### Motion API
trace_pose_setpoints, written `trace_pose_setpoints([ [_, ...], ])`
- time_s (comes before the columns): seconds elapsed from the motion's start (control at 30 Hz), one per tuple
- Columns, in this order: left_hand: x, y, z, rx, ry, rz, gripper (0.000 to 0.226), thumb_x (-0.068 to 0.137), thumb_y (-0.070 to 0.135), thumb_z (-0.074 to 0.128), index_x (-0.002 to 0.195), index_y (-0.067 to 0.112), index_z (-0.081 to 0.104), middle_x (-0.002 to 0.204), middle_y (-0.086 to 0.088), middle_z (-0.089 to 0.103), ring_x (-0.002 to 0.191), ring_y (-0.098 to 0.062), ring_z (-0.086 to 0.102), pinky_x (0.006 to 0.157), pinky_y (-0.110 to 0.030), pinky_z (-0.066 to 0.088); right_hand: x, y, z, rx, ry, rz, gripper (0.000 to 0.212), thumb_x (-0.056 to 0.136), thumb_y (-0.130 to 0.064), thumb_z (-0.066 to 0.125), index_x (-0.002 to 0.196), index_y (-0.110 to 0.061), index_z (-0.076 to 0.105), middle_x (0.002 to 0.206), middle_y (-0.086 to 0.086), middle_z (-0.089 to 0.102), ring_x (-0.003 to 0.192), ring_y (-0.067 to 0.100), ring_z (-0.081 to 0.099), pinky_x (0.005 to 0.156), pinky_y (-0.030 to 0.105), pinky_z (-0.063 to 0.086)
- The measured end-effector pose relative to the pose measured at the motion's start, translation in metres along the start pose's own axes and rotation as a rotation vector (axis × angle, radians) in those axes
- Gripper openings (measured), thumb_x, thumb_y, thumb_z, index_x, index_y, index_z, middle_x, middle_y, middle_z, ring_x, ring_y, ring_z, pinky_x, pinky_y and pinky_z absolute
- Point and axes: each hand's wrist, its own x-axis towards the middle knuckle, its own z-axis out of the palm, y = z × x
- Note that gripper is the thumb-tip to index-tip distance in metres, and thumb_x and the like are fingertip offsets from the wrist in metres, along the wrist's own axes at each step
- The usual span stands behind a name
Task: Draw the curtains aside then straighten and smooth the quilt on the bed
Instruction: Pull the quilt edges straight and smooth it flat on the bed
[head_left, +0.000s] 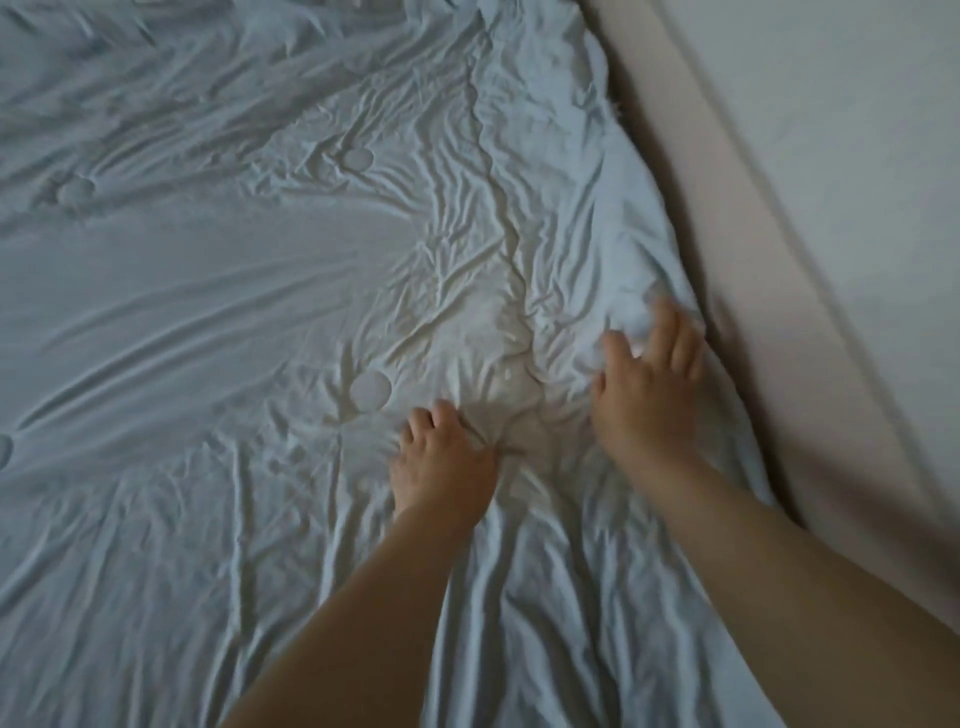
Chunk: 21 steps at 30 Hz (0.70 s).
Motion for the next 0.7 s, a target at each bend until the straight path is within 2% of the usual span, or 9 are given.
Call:
trace_pose_setpoints([
  [0.03,-0.004,-0.001,0.004,-0.023,-0.105,-0.016,0.059,0.080,0.053,0.061,0.121,0.015,0.041,0.129,-0.007,0.044,0.125,-0.029,0.042,0.100,-0.041,0.038,-0.003,0.011,-0.006,0.038,-0.006,0.085,0.027,0.073,-0.020,0.061,0.100,-0.016,0.061,0.138,0.029,0.040,0.123,0.044,0.042,0.102,0.047,0.030],
  [0.1,-0.007,-0.001,0.009,-0.008,-0.287,-0.004,0.082,0.077,0.061,0.062,0.135,0.011,0.034,0.137,-0.010,0.040,0.131,-0.029,0.037,0.107,-0.041,0.035,-0.001,0.028,-0.012,0.108,-0.066,0.180,0.027,0.074,-0.017,0.062,0.101,-0.012,0.059,0.123,0.033,0.047,0.110,0.047,0.048,0.092,0.049,0.042],
  [0.17,-0.002,0.000,0.012,0.016,-0.342,0.016,0.092,0.077,0.061,0.063,0.143,0.009,0.025,0.144,-0.013,0.033,0.136,-0.030,0.031,0.112,-0.040,0.030,0.005,0.037,-0.014,0.100,-0.133,0.167,0.029,0.079,-0.016,0.061,0.107,-0.010,0.056,0.107,0.028,0.055,0.097,0.044,0.053,0.082,0.047,0.045],
  [0.3,0.007,-0.001,0.016,0.025,-0.372,0.015,0.094,0.080,0.059,0.060,0.147,0.008,0.018,0.148,-0.015,0.027,0.138,-0.032,0.026,0.113,-0.041,0.028,0.010,0.030,-0.010,0.003,-0.195,0.055,0.028,0.091,-0.017,0.047,0.119,-0.016,0.045,0.111,0.019,0.057,0.100,0.038,0.057,0.084,0.043,0.041],
  [0.37,0.003,-0.003,0.015,-0.009,-0.358,0.015,0.080,0.082,0.053,0.061,0.141,0.009,0.028,0.144,-0.013,0.033,0.135,-0.031,0.031,0.111,-0.041,0.031,0.010,0.030,-0.019,-0.016,-0.229,-0.069,0.028,0.094,-0.011,0.038,0.121,-0.013,0.044,0.110,0.021,0.055,0.093,0.040,0.060,0.072,0.042,0.043],
  [0.43,-0.008,0.001,0.010,-0.110,-0.277,0.071,0.055,0.085,0.044,0.061,0.125,0.012,0.043,0.132,-0.010,0.043,0.125,-0.030,0.042,0.104,-0.039,0.037,0.015,0.049,-0.036,-0.084,-0.155,-0.183,0.029,0.091,-0.005,0.039,0.119,-0.007,0.049,0.104,0.026,0.053,0.082,0.042,0.062,0.060,0.040,0.040],
  [0.5,-0.022,0.010,0.005,-0.147,-0.167,0.177,0.040,0.084,0.039,0.063,0.115,0.018,0.049,0.121,-0.006,0.049,0.114,-0.027,0.049,0.098,-0.037,0.041,0.021,0.071,-0.053,-0.173,-0.109,-0.190,0.029,0.088,-0.001,0.043,0.115,-0.002,0.052,0.099,0.033,0.053,0.078,0.046,0.063,0.059,0.044,0.045],
  [0.6,-0.040,0.017,-0.003,-0.010,-0.069,0.212,0.050,0.079,0.050,0.064,0.115,0.021,0.044,0.120,-0.003,0.047,0.114,-0.025,0.049,0.095,-0.037,0.042,0.018,0.074,-0.056,-0.254,-0.181,-0.130,0.029,0.087,0.002,0.043,0.115,0.004,0.051,0.100,0.037,0.052,0.081,0.048,0.063,0.068,0.050,0.050],
  [0.7,-0.039,-0.002,-0.003,0.113,-0.090,0.045,0.071,0.078,0.060,0.061,0.127,0.016,0.035,0.128,-0.006,0.042,0.121,-0.029,0.047,0.096,-0.040,0.041,0.011,0.057,-0.038,-0.293,-0.237,-0.088,0.032,0.089,0.003,0.038,0.119,0.008,0.049,0.111,0.041,0.048,0.089,0.048,0.061,0.066,0.046,0.047],
])
